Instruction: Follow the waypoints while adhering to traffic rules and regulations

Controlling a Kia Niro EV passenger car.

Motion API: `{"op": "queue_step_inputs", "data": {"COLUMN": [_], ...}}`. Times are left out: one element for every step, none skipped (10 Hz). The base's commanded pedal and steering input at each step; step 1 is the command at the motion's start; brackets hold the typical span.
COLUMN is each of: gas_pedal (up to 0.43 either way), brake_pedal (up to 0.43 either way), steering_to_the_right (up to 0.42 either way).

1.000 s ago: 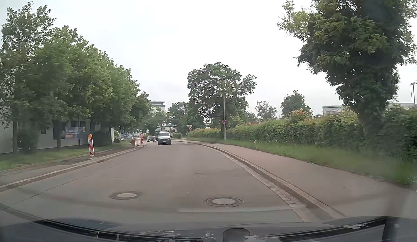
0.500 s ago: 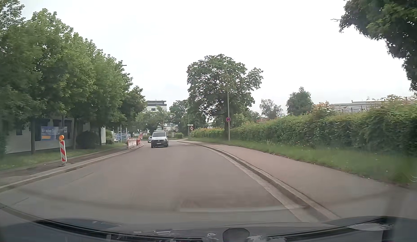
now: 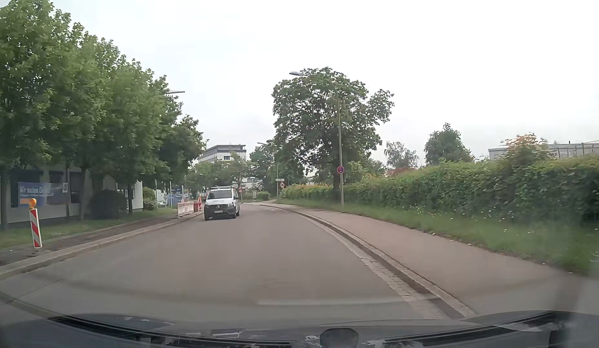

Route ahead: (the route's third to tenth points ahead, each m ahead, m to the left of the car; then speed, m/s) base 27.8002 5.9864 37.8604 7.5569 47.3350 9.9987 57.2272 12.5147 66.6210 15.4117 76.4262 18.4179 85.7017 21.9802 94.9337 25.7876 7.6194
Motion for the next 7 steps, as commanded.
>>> {"op": "queue_step_inputs", "data": {"gas_pedal": [0.047,0.059,0.059,0.059,0.059,0.059,0.059], "brake_pedal": [0.000,0.000,0.000,0.000,0.000,0.000,0.000], "steering_to_the_right": [-0.042,-0.036,-0.033,-0.031,-0.031,-0.031,-0.031]}}
